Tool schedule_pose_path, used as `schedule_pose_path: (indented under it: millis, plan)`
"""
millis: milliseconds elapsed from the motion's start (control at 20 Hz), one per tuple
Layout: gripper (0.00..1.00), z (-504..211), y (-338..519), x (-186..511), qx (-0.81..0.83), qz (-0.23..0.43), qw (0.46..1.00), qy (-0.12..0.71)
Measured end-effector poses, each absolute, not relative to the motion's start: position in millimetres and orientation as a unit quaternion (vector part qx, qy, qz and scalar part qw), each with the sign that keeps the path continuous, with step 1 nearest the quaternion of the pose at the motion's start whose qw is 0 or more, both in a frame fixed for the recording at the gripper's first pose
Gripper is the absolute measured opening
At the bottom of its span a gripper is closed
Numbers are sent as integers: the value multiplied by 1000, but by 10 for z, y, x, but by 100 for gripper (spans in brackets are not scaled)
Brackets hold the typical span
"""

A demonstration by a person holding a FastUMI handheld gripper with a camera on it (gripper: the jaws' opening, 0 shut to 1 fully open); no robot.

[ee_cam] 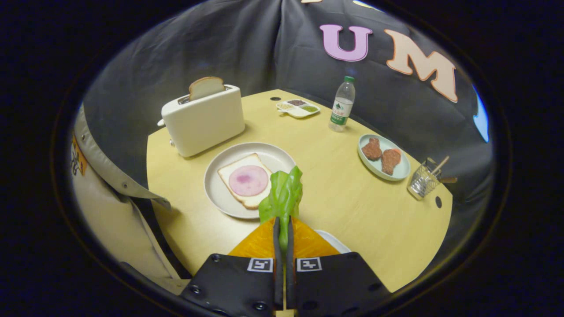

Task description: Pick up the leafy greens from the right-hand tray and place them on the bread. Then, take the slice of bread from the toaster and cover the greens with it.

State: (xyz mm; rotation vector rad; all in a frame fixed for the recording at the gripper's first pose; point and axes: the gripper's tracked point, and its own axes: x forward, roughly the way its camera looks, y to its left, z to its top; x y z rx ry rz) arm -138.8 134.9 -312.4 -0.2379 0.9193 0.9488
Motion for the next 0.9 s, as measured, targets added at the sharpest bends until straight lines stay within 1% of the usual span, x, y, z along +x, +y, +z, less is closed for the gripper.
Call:
schedule_pose_path:
  millis: [450,900]
  plan:
    - [6,-3052,2041,-1398,-110,477,766,416]
    - [6,-3137,2561,-1461,-110,502,749,418]
